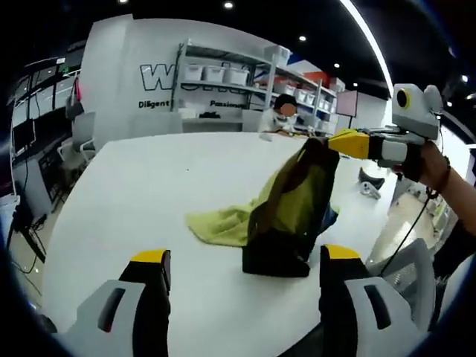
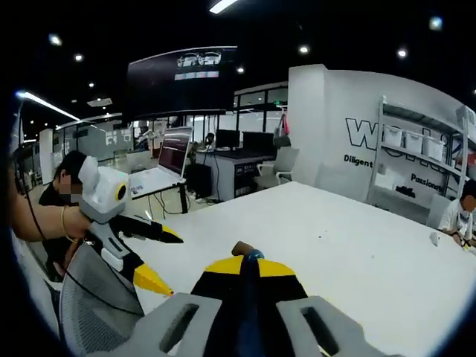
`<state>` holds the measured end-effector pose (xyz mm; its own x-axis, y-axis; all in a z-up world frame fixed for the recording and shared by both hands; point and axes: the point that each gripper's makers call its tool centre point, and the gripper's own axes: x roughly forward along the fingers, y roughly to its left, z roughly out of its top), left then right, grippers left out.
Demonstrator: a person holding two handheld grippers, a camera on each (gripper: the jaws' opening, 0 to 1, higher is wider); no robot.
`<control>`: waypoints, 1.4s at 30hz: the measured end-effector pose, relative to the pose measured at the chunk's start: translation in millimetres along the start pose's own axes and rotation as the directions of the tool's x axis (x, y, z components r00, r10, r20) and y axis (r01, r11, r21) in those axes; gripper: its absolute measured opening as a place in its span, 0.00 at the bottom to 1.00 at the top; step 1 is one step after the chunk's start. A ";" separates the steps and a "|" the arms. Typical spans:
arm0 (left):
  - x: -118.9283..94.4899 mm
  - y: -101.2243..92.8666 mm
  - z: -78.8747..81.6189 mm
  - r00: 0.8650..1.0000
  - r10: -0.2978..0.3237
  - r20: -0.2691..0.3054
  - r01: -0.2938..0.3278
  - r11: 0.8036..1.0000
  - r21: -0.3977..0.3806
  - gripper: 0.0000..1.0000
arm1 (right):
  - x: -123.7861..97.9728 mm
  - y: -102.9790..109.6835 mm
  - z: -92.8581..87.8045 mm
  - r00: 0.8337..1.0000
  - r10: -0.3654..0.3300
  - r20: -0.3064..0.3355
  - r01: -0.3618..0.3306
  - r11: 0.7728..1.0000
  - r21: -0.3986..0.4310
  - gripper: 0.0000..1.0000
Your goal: Fold the garment on the visible template until the final outline fits inside the template.
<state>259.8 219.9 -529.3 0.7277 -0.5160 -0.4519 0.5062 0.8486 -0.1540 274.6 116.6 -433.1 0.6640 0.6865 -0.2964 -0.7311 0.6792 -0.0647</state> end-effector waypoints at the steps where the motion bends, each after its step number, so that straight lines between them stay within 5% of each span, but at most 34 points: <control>1: 4.2 -3.9 -1.1 0.999 -0.031 -0.011 0.031 0.999 -0.011 0.76 | -1.5 0.9 2.7 1.000 0.001 0.005 -0.001 1.000 -0.011 0.00; 11: 36.6 -5.2 0.5 0.997 -0.075 -0.017 0.076 0.993 0.088 0.46 | -15.6 0.0 28.2 0.998 -0.003 0.058 0.005 1.000 -0.024 0.00; 15: 41.0 -14.7 -1.7 0.994 -0.110 -0.023 0.111 0.992 0.060 0.31 | -16.1 -8.4 29.5 0.998 -0.030 0.063 0.031 0.999 -0.014 0.00; 19: 46.3 -20.6 -9.8 0.993 -0.109 -0.043 0.112 0.992 0.064 0.01 | -17.0 -12.6 30.3 0.996 -0.047 0.071 0.048 0.999 -0.010 0.00; 24: 41.8 -26.9 -3.4 0.995 -0.101 -0.023 0.102 0.991 0.081 0.03 | -20.5 -24.8 23.3 0.992 -0.105 0.064 0.106 0.994 -0.007 0.00; 32: 17.8 -21.1 29.0 0.996 -0.075 0.050 0.070 0.993 0.100 0.03 | -35.7 -46.7 13.5 0.978 -0.199 0.060 0.201 0.980 -0.014 0.00; 42: -4.5 -19.8 55.9 0.996 -0.047 0.075 0.037 0.990 0.138 0.03 | -46.1 -53.9 1.8 0.971 -0.235 0.035 0.236 0.972 -0.011 0.00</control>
<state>272.4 198.8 -475.2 0.7356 -0.5629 -0.3769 0.5916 0.8048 -0.0474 283.7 48.8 -414.3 0.8223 0.5161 -0.2397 -0.5558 0.8188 -0.1435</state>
